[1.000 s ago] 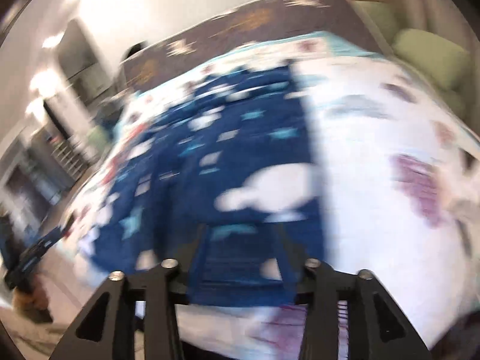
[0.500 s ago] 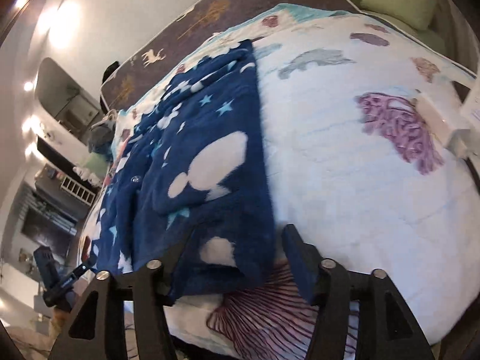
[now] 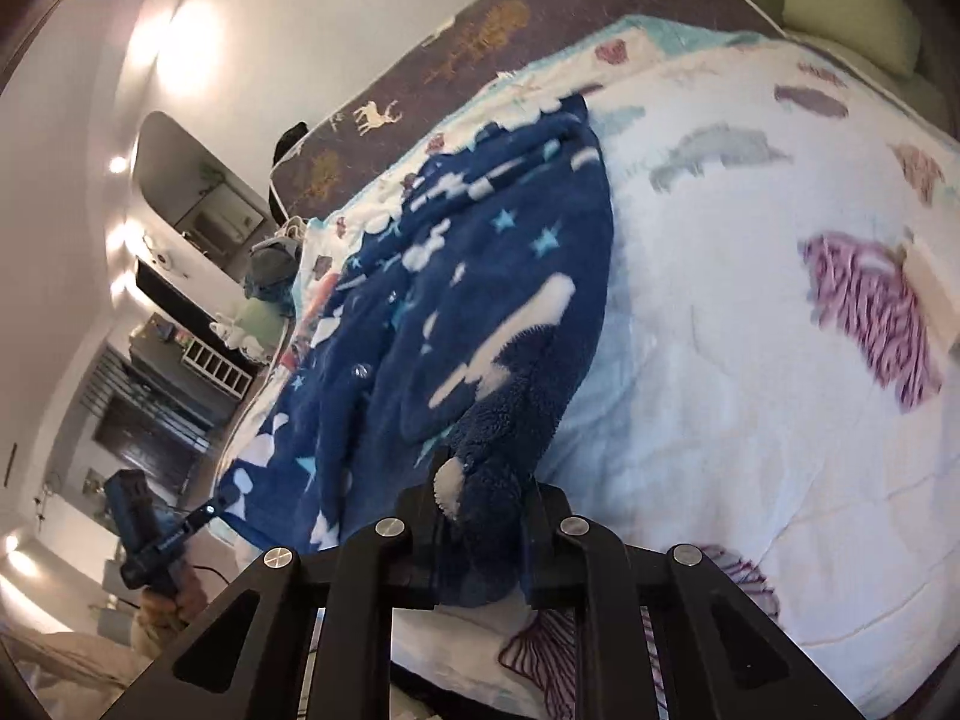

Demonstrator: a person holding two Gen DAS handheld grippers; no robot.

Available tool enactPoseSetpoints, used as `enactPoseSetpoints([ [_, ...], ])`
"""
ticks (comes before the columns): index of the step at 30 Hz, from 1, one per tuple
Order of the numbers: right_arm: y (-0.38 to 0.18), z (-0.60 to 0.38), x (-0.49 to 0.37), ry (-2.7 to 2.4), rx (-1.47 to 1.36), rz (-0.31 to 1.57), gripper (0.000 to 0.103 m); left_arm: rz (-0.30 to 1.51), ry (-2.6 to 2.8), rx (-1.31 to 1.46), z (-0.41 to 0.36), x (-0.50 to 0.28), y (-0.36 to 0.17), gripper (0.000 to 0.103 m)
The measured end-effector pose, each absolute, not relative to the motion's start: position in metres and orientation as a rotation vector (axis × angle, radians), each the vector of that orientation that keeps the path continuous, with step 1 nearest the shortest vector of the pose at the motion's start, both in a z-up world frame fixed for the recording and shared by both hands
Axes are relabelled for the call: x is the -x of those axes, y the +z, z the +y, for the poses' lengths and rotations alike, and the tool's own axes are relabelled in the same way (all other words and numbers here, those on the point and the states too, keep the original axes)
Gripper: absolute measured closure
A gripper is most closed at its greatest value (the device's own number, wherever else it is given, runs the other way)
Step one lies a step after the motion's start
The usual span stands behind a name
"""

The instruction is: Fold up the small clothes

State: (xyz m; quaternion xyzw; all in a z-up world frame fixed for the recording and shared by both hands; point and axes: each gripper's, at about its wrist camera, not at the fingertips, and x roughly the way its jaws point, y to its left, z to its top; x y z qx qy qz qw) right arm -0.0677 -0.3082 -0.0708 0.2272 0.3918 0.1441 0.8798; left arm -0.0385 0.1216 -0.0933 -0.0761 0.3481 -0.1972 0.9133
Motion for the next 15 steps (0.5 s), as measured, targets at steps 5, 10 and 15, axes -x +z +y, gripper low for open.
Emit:
enactPoseSetpoints([
  [5, -0.044, -0.302, 0.06, 0.391, -0.488, 0.764, 0.088, 0.65, -0.415, 0.11, 0.112, 0.027, -0.058, 0.085],
  [10, 0.001, -0.304, 0.044, 0.451, -0.495, 0.665, 0.089, 0.541, -0.375, 0.059, 0.112, 0.007, -0.015, 0.085],
  [15, 0.042, -0.315, 0.028, 0.452, -0.49, 0.572, 0.089, 0.426, -0.307, 0.002, 0.112, -0.013, 0.022, 0.087],
])
